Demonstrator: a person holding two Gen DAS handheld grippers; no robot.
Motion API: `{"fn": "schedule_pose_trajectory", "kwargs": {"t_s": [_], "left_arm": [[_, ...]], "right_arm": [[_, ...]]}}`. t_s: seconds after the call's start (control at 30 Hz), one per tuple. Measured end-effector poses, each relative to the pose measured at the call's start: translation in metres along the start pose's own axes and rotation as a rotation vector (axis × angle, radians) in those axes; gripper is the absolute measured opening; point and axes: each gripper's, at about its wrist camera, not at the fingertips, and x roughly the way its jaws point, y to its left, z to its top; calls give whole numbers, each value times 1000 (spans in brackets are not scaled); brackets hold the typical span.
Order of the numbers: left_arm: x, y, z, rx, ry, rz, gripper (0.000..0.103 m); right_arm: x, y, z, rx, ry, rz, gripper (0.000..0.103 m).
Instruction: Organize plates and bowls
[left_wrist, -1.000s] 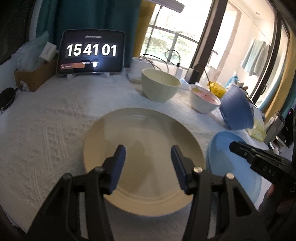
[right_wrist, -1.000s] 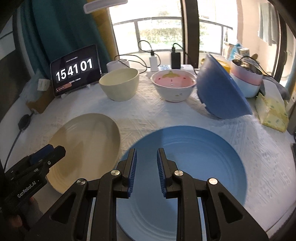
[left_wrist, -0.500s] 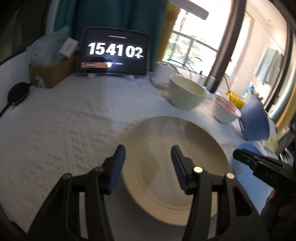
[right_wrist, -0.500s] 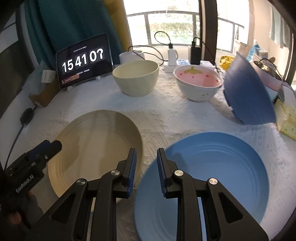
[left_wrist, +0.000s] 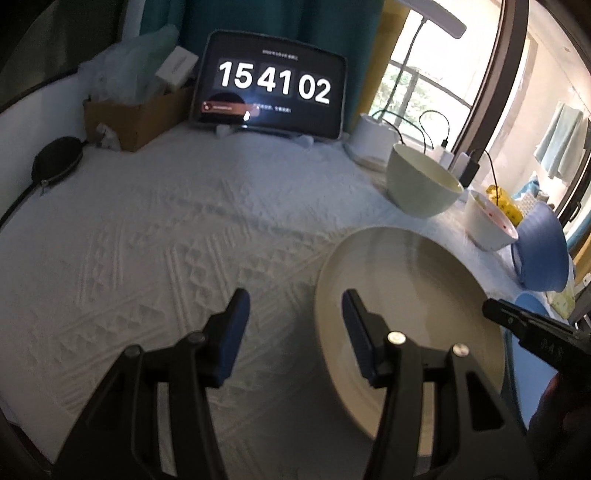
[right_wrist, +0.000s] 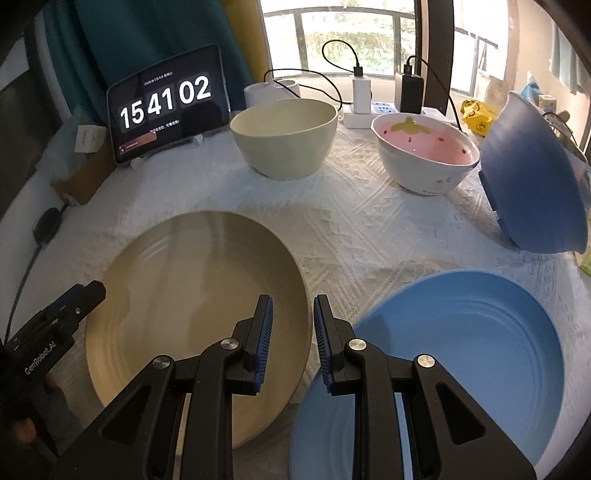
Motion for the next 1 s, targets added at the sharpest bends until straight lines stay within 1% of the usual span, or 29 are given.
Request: {"fn": "schedule_pose_trajectory", "kwargs": {"t_s": [0.1, 0.17, 0.2, 0.23, 0.3, 0.33, 0.5, 0.6, 0.67, 0.73, 0.8, 0.83, 0.93, 1.0], "left_arm": [[5, -2, 0, 9, 22, -7, 56], [8, -2, -1, 5, 42, -13, 64], [10, -2, -1, 1, 52, -18, 65], [11, -2, -1, -3, 61, -18, 65], [12, -2, -1, -1, 63, -20, 66], [13, -3, -1, 3, 63, -18, 67], [14, -9, -2, 33, 66, -6, 67], [15, -12, -3, 52, 70, -17, 67], [14, -14, -4, 67, 74, -39, 67], [14, -18, -5, 93, 78, -57, 66], [13, -23, -6, 116, 79, -70, 61], [12, -22, -7, 119, 75, -54, 59], [11, -18, -7, 102, 73, -52, 52], [8, -17, -8, 101, 69, -62, 51]], "right_arm": [[4, -1, 3, 10, 12, -1, 25], [7, 0, 4, 9, 24, -2, 25], [10, 1, 5, 8, 33, -1, 25], [11, 2, 5, 7, 38, -4, 26], [14, 3, 6, 9, 52, 5, 32], [15, 3, 6, 8, 56, 4, 32], [20, 8, 6, -12, 74, -22, 34], [20, 12, 5, -35, 73, -39, 34], [20, 15, 3, -52, 73, -46, 34], [20, 19, 2, -68, 70, -37, 34], [20, 25, 0, -86, 63, -32, 32], [21, 27, -1, -91, 62, -28, 30], [20, 29, -2, -92, 59, -33, 29], [19, 28, -3, -87, 58, -39, 26]]}}
